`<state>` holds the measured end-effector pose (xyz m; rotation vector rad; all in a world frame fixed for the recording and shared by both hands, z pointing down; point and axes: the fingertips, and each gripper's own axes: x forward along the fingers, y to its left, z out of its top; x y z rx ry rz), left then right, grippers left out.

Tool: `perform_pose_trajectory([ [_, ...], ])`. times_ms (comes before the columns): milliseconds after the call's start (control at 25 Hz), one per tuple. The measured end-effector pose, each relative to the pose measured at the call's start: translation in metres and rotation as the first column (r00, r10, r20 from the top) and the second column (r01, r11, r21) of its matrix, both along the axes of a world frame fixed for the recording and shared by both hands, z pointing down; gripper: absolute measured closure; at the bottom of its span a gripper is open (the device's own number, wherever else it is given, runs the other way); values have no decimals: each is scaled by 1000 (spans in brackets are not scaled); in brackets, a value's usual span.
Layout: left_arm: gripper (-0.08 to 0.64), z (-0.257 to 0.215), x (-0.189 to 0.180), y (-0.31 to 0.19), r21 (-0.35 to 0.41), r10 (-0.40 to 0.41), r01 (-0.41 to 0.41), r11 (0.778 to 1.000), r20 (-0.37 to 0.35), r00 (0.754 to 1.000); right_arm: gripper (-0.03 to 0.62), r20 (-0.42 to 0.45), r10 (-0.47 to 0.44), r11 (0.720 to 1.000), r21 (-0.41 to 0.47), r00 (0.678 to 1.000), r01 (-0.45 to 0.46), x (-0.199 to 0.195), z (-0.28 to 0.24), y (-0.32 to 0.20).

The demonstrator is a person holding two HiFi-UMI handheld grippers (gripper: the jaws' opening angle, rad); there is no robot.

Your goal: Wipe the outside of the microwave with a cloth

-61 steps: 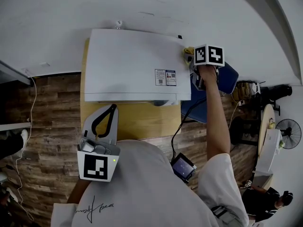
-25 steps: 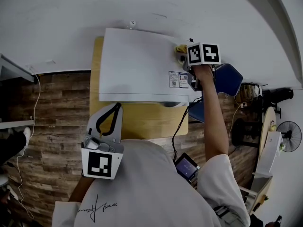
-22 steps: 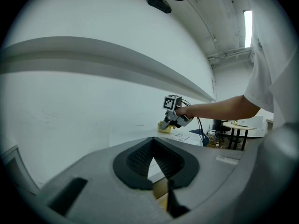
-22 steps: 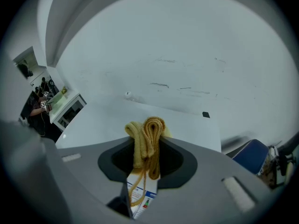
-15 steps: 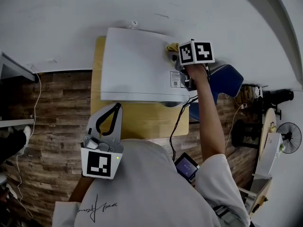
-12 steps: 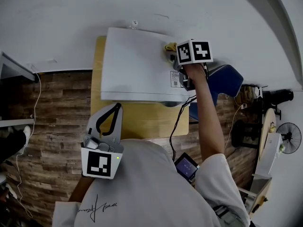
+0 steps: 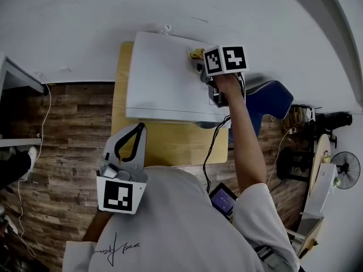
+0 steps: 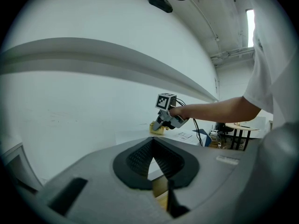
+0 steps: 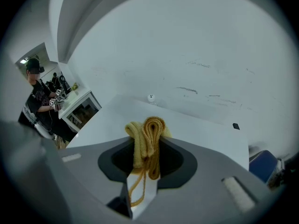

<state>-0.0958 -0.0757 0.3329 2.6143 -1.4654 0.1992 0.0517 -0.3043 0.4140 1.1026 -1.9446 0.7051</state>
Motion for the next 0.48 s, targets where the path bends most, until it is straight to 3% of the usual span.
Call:
perform_pose_trajectory([
  [480,568,-2,-12,4,5,-11,11,1000,0,1000,477,17,-71,997,11,997,71,-52,1,-1],
])
